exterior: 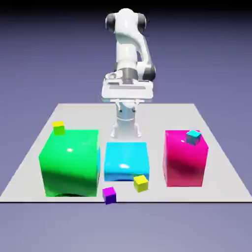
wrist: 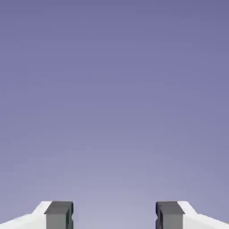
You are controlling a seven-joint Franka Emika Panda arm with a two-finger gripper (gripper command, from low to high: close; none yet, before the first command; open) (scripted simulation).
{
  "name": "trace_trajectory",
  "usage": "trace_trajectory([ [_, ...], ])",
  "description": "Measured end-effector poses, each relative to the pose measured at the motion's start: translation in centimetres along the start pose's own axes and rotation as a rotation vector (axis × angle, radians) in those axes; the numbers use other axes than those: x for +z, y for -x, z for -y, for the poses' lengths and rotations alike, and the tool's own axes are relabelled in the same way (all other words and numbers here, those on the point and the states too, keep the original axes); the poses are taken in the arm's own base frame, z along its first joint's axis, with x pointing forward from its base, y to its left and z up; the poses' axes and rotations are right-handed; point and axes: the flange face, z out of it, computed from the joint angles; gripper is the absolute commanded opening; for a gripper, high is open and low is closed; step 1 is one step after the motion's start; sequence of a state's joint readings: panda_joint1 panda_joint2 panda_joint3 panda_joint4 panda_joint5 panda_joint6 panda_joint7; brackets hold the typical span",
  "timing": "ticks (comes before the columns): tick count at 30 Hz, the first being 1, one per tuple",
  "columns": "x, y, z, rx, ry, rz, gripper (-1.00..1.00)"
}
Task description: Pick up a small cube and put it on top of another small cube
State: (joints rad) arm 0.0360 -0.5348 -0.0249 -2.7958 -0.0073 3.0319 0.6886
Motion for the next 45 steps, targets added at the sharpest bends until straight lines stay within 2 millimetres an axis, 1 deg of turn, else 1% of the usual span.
trace_trajectory([
  [5, 4.5, 0.4, -0.3, -0.226, 0.038, 0.107, 0.0],
  [11, 10.0, 1.6, -1.2, -0.514, 0.081, 0.233, 0.0],
  [17, 15.3, 3.2, -2.6, -0.821, 0.124, 0.36, 0.0],
  [22, 19.4, 4.5, -4.1, -1.091, 0.159, 0.468, 0.0],
  [29, 24.2, 6.0, -6.5, -1.487, 0.212, 0.629, 0.0],
  [36, 27.8, 6.5, -8.4, -1.889, 0.272, 0.804, 0.0],
  [37, 27.8, 6.5, -8.4, -1.889, 0.272, 0.804, 0.0],
  [42, 32.9, 8.4, -12.4, -1.889, 0.272, 0.804, 0.0],
  [43, 33.0, 8.4, -12.4, -1.889, 0.272, 0.804, -1.0],
  [45, 33.0, 8.4, -12.5, -1.889, 0.272, 0.804, -1.0],
])
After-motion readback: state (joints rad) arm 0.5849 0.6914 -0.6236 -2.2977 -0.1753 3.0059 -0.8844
